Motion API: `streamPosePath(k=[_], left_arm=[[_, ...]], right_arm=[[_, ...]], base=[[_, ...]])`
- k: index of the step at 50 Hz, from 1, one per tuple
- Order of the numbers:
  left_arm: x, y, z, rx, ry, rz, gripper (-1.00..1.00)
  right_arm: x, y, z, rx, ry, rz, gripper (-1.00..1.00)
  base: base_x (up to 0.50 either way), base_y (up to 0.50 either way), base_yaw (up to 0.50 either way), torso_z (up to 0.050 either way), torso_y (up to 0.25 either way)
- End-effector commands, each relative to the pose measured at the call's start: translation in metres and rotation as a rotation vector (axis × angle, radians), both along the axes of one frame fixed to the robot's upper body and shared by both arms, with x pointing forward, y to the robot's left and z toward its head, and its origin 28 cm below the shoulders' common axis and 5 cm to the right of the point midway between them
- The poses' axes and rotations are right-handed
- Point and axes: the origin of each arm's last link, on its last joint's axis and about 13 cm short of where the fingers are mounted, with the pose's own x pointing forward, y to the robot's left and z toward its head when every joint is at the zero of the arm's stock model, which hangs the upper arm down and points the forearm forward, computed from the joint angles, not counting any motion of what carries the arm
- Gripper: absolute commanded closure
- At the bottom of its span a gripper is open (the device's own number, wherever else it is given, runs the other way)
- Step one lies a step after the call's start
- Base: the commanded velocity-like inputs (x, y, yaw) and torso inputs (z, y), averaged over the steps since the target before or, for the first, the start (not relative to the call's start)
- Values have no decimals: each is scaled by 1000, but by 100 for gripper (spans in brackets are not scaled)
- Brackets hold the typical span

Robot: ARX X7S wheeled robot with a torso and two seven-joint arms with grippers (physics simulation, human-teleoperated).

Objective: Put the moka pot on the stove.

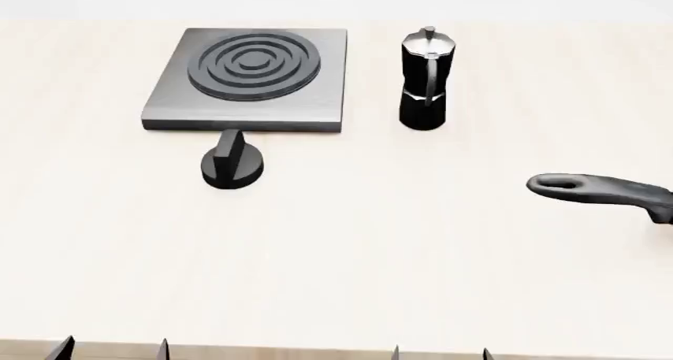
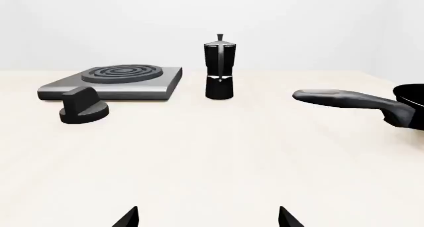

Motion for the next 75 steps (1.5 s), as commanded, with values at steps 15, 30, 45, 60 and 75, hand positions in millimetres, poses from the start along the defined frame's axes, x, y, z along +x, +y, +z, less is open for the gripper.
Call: streamPosePath(k=[15,30,45,60,75], left_arm=[[-2,-2,1,29,-27,-10,-100],[-4,-2,6,34,-67,-7,-100],[-5,-2,16,34,-120,-4,-100],[-5,-1,21,22,-156,6,-100],[-3,-1,23,22,-166,17,-100]], right_arm=[[3,2,-6,-15,18,9,-100],[5,-1,-6,-8,7,3,-100],[2,4,14,-22,-79,38,-100],[2,8,24,-32,-113,63,-100],[2,8,24,-35,-118,68,-100]], base=[[0,0,0,0,0],[0,0,0,0,0],[0,0,0,0,0],[97,0,0,0,0],[293,0,0,0,0]])
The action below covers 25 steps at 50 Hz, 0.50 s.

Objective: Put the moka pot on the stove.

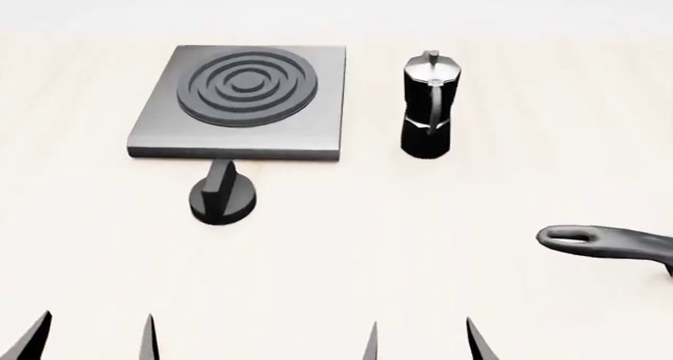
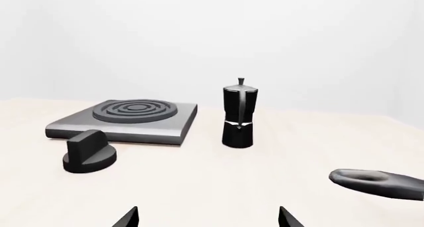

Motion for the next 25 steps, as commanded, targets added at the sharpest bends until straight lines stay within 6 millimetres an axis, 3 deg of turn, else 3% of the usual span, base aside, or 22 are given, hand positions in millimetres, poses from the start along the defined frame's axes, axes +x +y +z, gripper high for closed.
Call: streamPosePath(k=[1,25], left_arm=[[1,0,1,-1,-9,7,-100],[2,2,1,-4,-4,17,-100]], right_arm=[[0,1,1,-3,-5,5,-100],[2,0,0,0,0,0,-100]], base=[[320,0,0,0,0],[320,0,0,0,0]])
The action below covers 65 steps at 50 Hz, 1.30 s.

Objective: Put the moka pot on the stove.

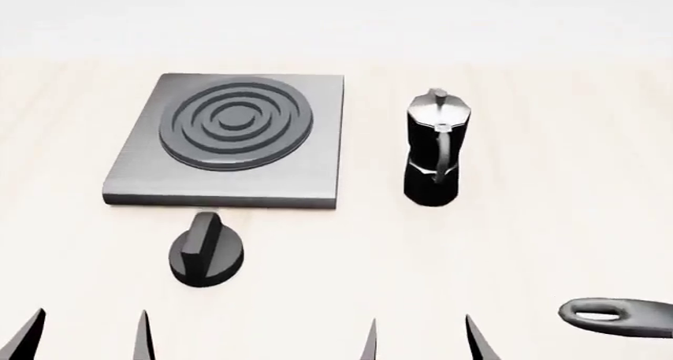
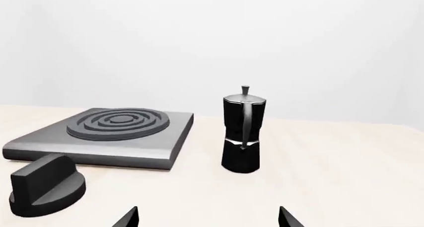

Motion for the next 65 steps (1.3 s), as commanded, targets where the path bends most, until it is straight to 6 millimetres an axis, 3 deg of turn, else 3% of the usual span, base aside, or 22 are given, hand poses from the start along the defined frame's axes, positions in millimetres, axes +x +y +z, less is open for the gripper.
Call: streamPosePath(k=[1,38,65], left_arm=[[0,0,0,0,2,0,-100],[-2,0,0,-3,3,0,-100],[-3,1,1,-9,2,-2,-100]], right_arm=[[1,0,-1,1,6,-2,-100],[-1,0,-4,8,14,-4,-100],[-7,4,3,29,-17,18,-100]], base=[[316,0,0,0,0],[300,0,0,0,0],[16,22,0,0,0]])
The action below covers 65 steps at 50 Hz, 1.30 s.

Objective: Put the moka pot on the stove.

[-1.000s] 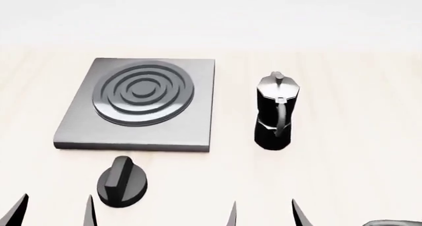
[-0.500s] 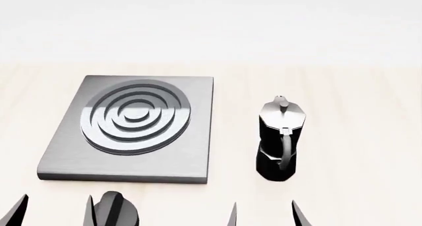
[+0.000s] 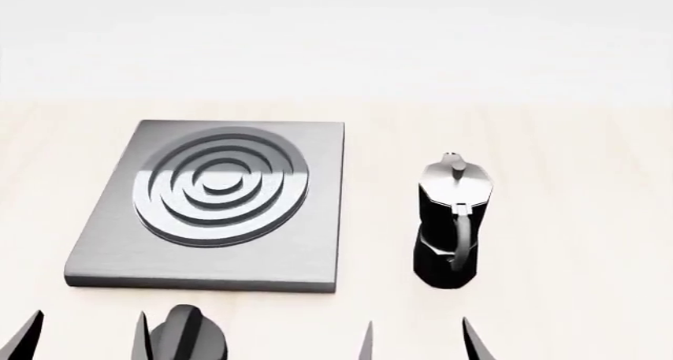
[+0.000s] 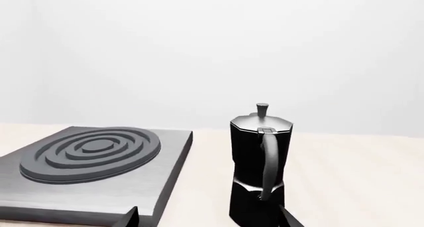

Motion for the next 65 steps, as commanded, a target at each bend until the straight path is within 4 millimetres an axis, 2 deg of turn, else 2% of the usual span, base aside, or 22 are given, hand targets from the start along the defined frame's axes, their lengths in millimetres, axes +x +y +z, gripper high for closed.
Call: streamPosePath(k=[1,65], left_arm=[[0,1,0,-1,0,1,-100],[-2,1,-3,5,19,-11,-100]], right_arm=[[-2,2,1,7,-5,6,-100],[-9,4,1,17,-5,-1,-100]], base=[[0,113,0,0,0],[0,113,0,0,0]])
